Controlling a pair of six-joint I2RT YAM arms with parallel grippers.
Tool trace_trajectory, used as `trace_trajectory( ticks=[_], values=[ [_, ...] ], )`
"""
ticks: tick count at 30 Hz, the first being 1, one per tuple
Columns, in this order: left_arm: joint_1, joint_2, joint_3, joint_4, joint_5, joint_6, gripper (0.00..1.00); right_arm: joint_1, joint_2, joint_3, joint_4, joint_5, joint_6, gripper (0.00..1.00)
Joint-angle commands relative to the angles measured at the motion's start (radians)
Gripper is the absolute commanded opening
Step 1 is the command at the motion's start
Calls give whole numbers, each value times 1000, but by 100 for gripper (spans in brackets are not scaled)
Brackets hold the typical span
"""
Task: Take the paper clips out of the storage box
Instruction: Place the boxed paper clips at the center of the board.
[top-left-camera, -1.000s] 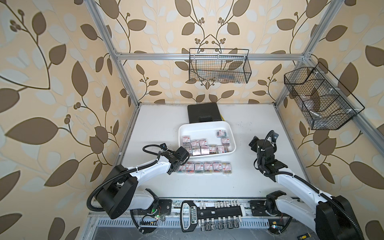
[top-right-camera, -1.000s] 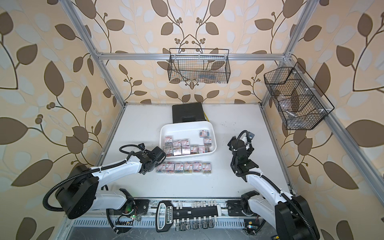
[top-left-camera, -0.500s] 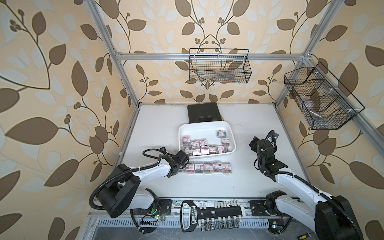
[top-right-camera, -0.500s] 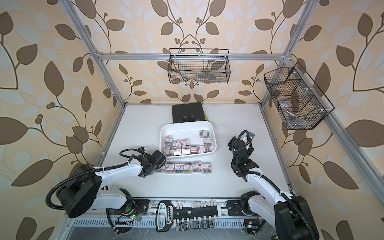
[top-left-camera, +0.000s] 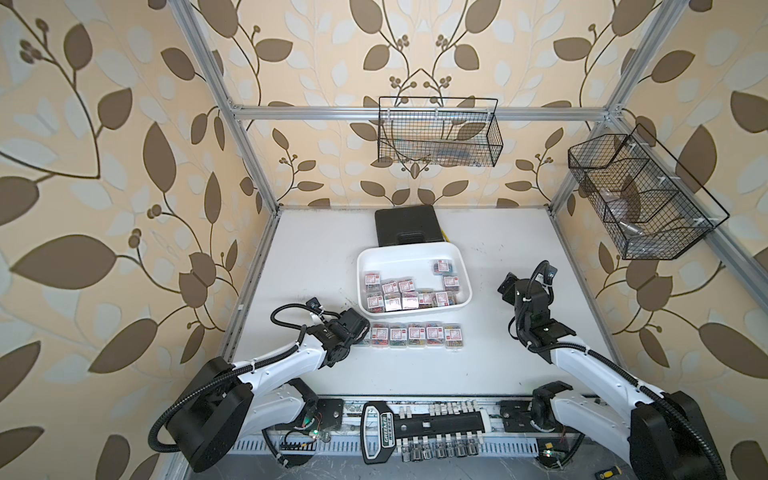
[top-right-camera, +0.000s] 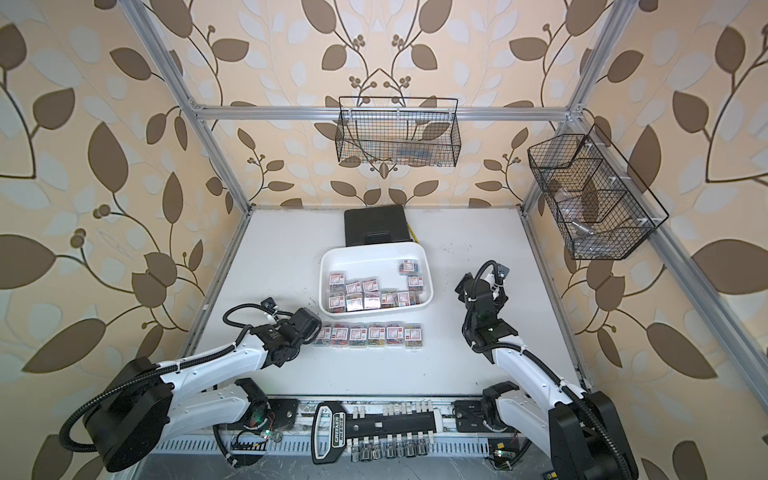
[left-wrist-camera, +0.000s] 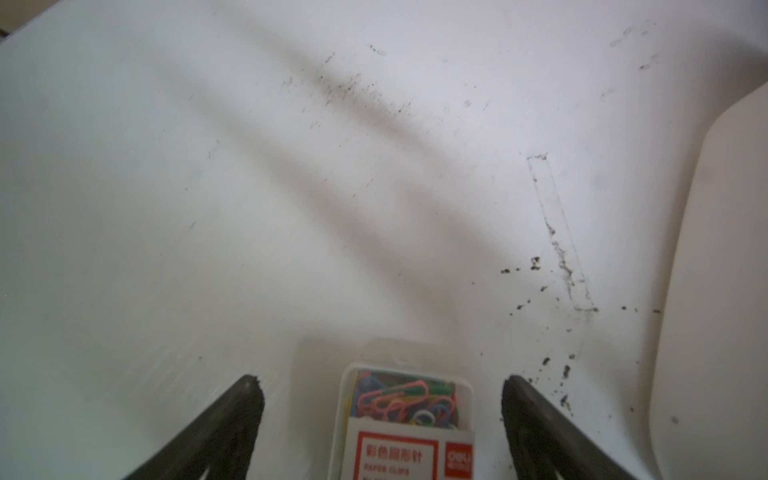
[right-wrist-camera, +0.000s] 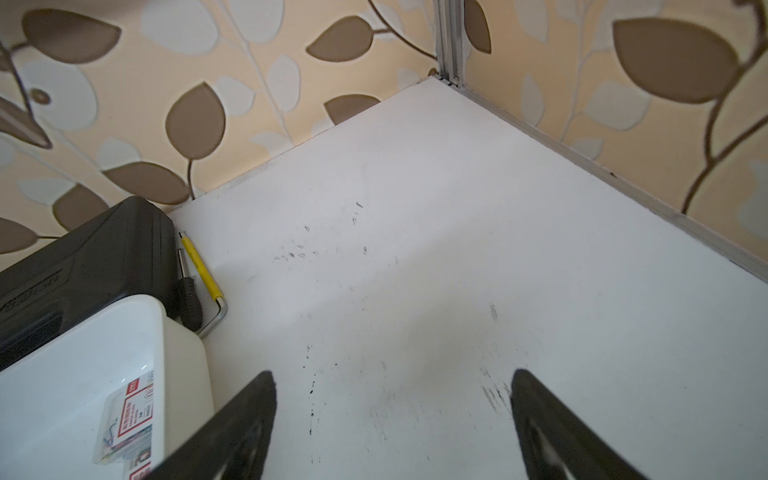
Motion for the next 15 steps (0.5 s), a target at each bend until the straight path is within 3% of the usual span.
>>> trace_trajectory(
  ticks=[1,15],
  values=[
    [-4,-4,-2,97,-45,40,90,-5,-3,-13,12,-9,4,88],
    [-5,134,45,174,51,99,89,-5,-3,-12,12,-9,3,89]
  ],
)
